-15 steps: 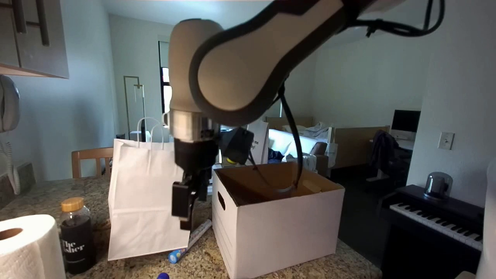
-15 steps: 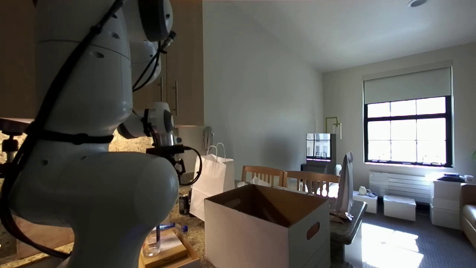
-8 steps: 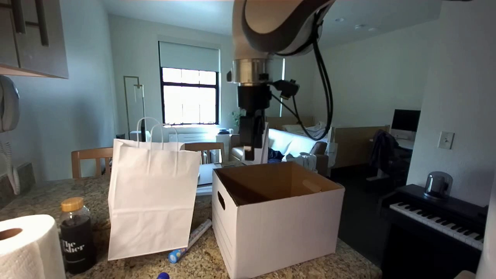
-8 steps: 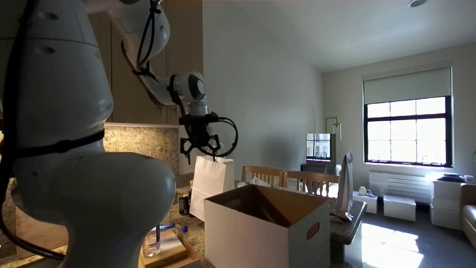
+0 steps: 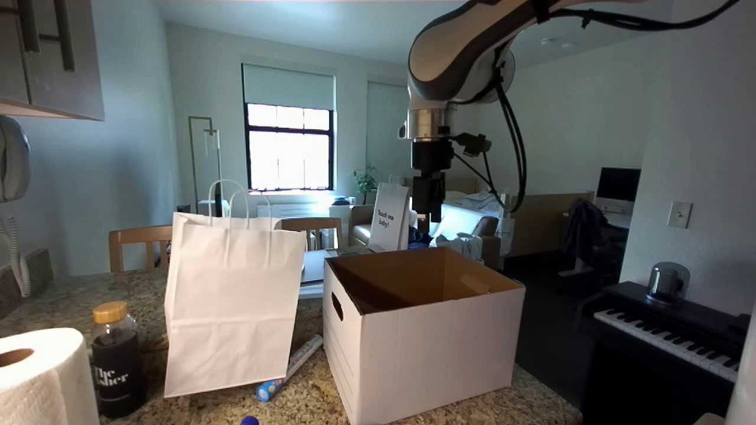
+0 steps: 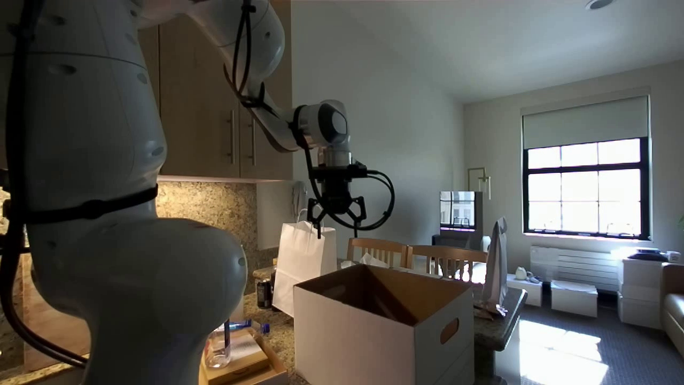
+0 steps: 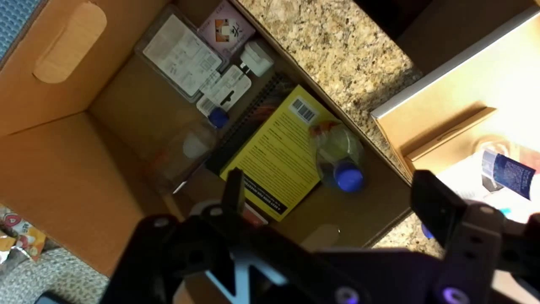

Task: Remove the bottles from the box and put them on the table

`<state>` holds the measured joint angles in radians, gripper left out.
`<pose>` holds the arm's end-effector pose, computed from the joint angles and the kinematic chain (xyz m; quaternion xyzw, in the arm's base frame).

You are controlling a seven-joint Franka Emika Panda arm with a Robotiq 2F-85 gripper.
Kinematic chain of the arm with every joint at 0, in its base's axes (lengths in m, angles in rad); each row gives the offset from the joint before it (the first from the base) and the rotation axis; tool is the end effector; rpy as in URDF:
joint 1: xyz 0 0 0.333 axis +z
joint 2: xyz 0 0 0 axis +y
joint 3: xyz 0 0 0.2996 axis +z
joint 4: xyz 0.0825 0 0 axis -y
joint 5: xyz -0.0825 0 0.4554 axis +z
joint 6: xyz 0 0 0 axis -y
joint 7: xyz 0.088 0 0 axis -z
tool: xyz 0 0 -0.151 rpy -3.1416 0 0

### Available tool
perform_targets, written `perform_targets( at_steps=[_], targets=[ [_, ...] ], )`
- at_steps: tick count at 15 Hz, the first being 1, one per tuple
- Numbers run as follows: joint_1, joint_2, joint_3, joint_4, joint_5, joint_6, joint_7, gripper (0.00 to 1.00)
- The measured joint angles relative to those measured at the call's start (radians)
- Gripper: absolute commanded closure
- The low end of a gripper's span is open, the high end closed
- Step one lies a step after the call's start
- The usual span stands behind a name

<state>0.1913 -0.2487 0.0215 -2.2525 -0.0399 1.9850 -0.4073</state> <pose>0.5281 0.1098 0.3749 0.9496 0.3125 -0.0114 0.0198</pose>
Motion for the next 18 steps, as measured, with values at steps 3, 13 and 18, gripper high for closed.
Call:
perform_targets(
  at_steps=[3, 13, 18],
  targets=[
    [-0.021, 0.060, -0.015, 0.035, -0.001, -0.019, -0.037, 0.00],
    [-0.143, 0.259, -0.066, 0.256, -0.071, -0.176, -0.289, 0.00],
    [-0.189, 0.376, -0.071, 0.335, -0.071, -0.225, -0.361, 0.00]
  ],
)
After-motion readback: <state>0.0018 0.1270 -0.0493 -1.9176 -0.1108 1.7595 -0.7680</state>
